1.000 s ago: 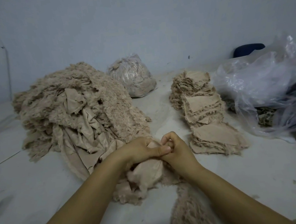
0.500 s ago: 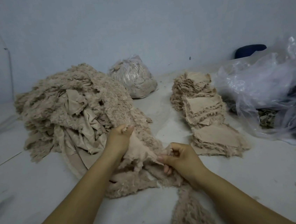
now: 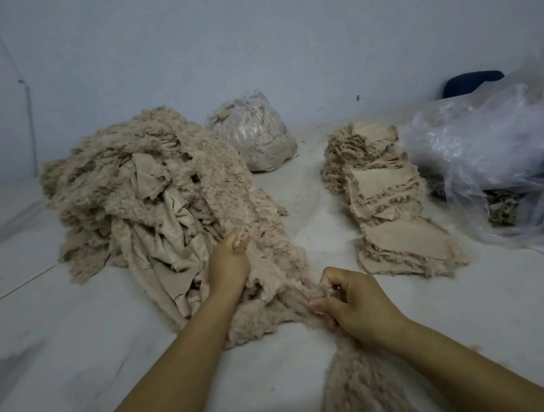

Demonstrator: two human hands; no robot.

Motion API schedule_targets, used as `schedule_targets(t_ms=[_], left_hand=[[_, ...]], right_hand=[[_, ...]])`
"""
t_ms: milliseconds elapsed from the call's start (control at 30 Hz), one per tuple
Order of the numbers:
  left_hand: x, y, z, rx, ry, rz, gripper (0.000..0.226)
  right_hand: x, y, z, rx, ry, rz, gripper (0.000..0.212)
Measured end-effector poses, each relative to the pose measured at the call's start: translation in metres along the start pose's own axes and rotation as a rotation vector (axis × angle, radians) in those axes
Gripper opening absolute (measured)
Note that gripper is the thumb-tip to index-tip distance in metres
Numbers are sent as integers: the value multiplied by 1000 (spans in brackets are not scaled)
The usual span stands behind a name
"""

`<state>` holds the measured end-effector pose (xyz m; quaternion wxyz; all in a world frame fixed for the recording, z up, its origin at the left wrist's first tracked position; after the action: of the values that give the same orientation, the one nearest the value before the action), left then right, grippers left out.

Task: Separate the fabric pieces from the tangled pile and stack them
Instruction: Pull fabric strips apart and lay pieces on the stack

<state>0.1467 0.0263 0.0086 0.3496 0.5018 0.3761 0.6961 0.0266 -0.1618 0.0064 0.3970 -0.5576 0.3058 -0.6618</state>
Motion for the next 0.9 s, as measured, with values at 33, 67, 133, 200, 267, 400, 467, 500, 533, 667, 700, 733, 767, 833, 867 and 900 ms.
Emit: schedule_targets(t_ms=[33, 67, 133, 200, 267, 400, 467, 500, 533, 667, 700, 733, 767, 833, 867, 900], left_hand=[[0, -1, -1, 6, 19, 10, 36], [-1, 0, -4, 6, 33, 4, 35], [-8, 11, -8, -47, 10, -28, 25], [-18, 29, -16, -159, -59, -61, 20], [-24, 45, -22, -235, -121, -109, 23], [-30, 69, -22, -327, -184, -127, 28], [-26, 70, -13, -331, -152, -77, 34], [-21, 66, -6, -302, -118, -69, 30], [-17, 59, 1, -260, -93, -73, 21], [-31, 20, 8, -68, -41, -16, 37], [-37, 12, 6, -36, -32, -16, 39], [-38, 5, 7, -6, -6, -24, 39], [-34, -3, 13, 60, 42, -75, 37], [-19, -18, 26, 183, 142, -218, 31], [-18, -19, 31, 190, 139, -241, 32], [-20, -16, 31, 159, 103, -227, 32]], right_hand=[[-1, 0, -2, 0, -7, -12, 36], [-3, 0, -2, -12, -35, -27, 38], [-10, -1, 0, -39, -159, -114, 42], [-8, -4, 10, -66, -230, -245, 34], [-1, -10, 23, -105, -185, -298, 50], [-32, -15, 32, -183, -279, 248, 48], [-47, -10, 29, -211, -280, 357, 3], [-50, -3, 29, -205, -255, 319, 24], [-51, 1, 27, -200, -232, 286, 34], [-39, 0, 26, -88, -155, 203, 41], [-36, -2, 22, -43, -138, 134, 44], [-36, -7, 18, 28, -138, 51, 44], [-42, -10, 12, 99, -164, -48, 39], [-55, -16, 0, 194, -232, -149, 28], [-53, -12, 1, 167, -220, -145, 30], [-48, -4, 5, 113, -182, -149, 34]])
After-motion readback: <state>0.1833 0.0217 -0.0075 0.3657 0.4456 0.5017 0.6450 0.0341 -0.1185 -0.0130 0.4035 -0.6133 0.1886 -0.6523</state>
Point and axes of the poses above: each hand's wrist, its own z-axis towards the middle knuckle, its own x-axis out of the back of the hand, y = z × x, the point moved 9 cm from there along z, towards the middle knuckle, and after that the axes turned 3 degrees about -x, right-handed, at the moved point
